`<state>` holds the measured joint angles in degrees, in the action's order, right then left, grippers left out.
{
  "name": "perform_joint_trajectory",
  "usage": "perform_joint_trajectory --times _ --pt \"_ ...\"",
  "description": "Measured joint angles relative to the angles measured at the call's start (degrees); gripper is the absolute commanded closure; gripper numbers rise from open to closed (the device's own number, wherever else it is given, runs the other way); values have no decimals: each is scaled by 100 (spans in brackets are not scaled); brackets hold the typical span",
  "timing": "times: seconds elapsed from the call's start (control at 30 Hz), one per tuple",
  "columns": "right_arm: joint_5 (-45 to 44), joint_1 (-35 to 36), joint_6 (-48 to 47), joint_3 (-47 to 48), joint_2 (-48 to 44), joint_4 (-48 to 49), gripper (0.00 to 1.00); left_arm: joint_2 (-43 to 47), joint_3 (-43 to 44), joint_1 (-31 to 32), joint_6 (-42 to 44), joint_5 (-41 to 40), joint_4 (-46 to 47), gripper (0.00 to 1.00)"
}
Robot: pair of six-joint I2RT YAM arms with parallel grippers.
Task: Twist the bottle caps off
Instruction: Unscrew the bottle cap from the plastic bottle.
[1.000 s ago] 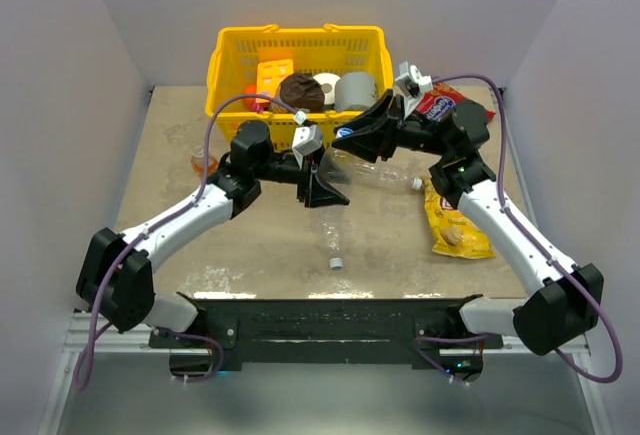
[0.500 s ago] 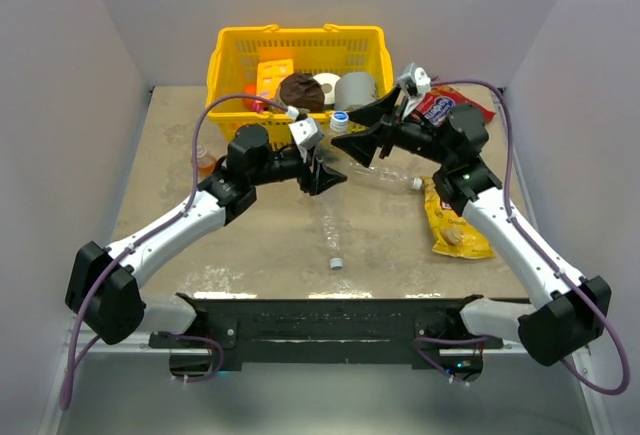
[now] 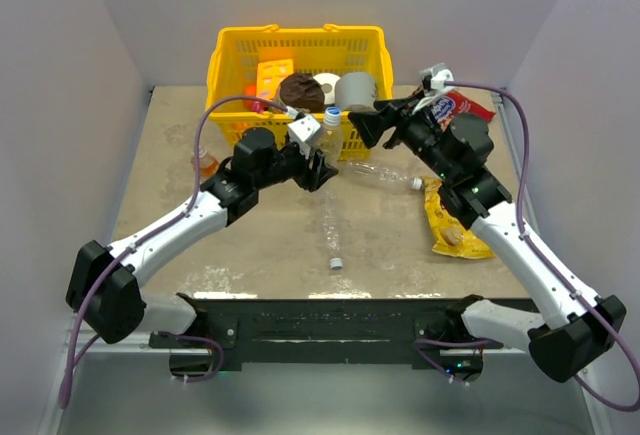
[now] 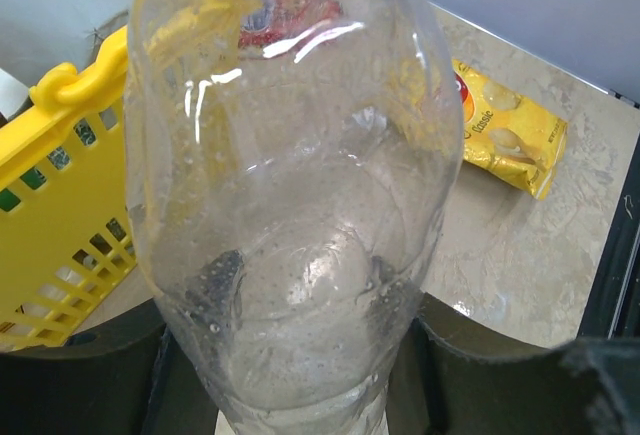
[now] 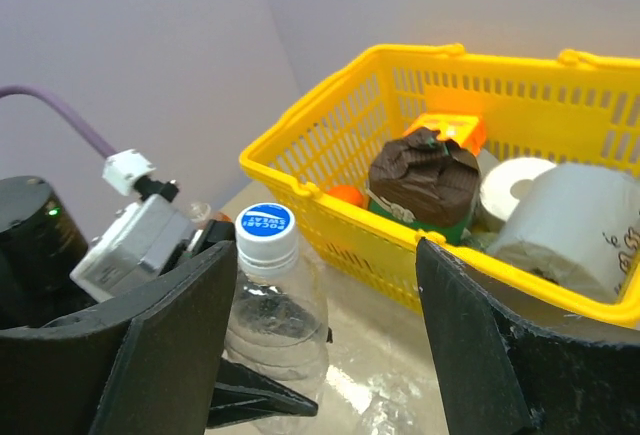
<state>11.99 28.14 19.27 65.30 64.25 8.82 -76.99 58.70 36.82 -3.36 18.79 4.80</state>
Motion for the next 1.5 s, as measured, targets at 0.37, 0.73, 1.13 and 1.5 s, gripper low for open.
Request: perform_joint_trajectory --times 0.37,0.73,1.13,1.5 --pt "-299 380 48 107 308 -192 27 -129 0 111 2 -109 -83 72" --pt "-195 481 127 315 723 -155 38 -138 2 203 24 -166 -155 72" --pt "-31 485 153 417 820 -153 44 -138 2 238 114 -278 -164 72" --pt "72 485 170 487 1001 -203 47 -138 2 256 151 -319 -240 73"
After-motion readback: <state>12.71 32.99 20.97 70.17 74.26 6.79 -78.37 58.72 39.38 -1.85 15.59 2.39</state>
